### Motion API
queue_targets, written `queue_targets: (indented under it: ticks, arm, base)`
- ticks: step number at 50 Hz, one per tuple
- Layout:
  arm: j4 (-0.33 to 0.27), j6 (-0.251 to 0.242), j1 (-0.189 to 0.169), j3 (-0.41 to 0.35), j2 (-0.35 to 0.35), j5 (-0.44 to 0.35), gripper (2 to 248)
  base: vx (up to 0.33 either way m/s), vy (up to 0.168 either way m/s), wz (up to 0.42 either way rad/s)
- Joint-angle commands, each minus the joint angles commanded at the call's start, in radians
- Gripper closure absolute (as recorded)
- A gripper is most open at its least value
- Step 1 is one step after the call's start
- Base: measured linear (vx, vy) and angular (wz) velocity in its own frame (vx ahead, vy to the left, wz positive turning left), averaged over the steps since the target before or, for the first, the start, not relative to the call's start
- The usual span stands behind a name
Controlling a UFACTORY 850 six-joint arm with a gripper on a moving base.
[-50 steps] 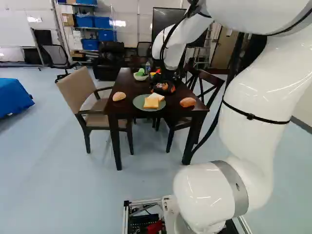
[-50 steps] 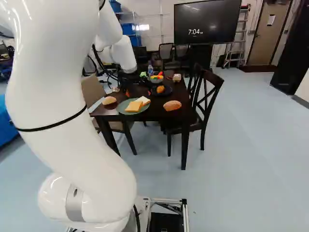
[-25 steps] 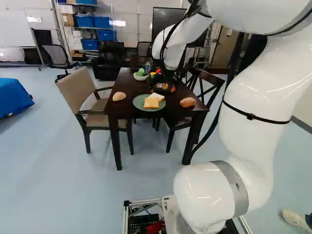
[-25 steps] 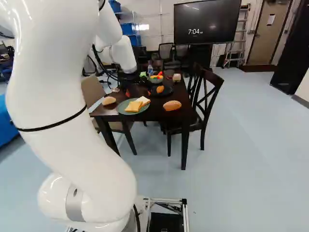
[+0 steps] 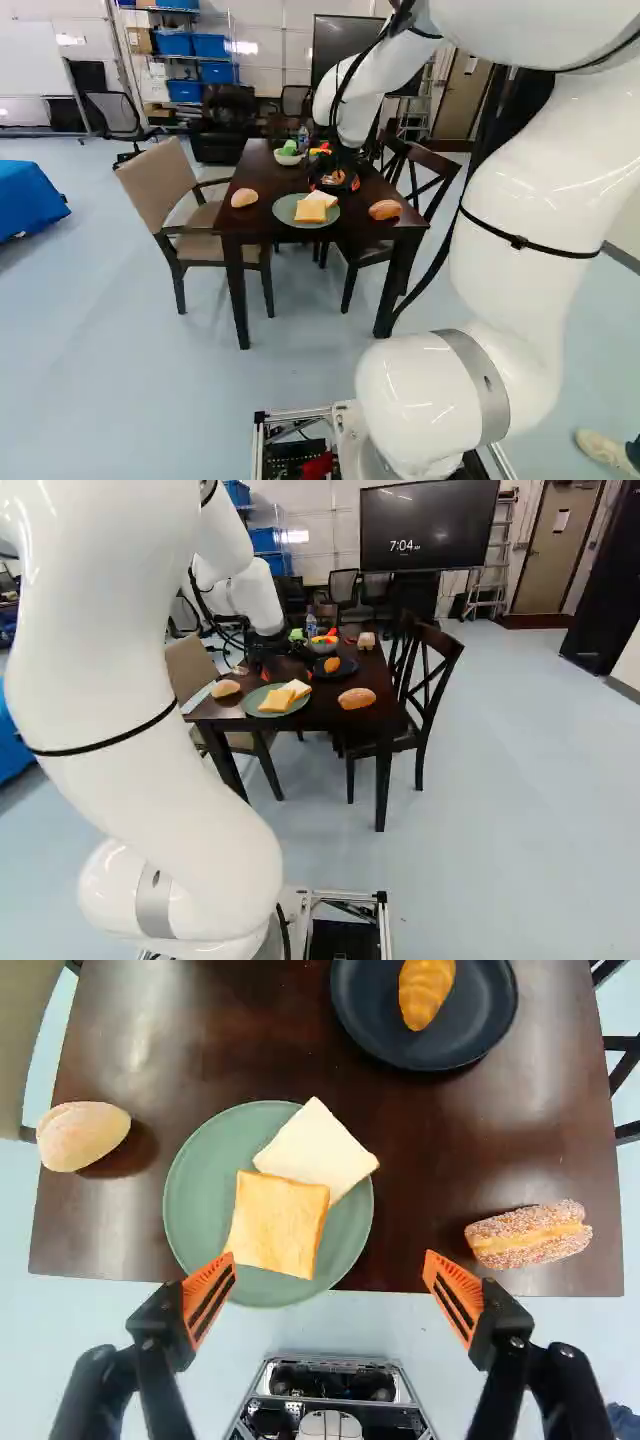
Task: Move the croissant to the empty plate
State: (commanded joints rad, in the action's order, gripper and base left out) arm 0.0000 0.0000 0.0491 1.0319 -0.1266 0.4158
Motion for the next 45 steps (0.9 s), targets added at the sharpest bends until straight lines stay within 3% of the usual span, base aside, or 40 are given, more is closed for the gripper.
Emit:
queue_targets:
  ticks: [23,45]
  arm:
    - [0.000,0.000,-0.005,-0.090,0.039,-0.122,3]
    - [0.000,0.000,-0.011,-0.215,0.093,-0.294,3]
  base:
    - [0.000,0.000,0.000]
    - [0.000,0.000,0.000]
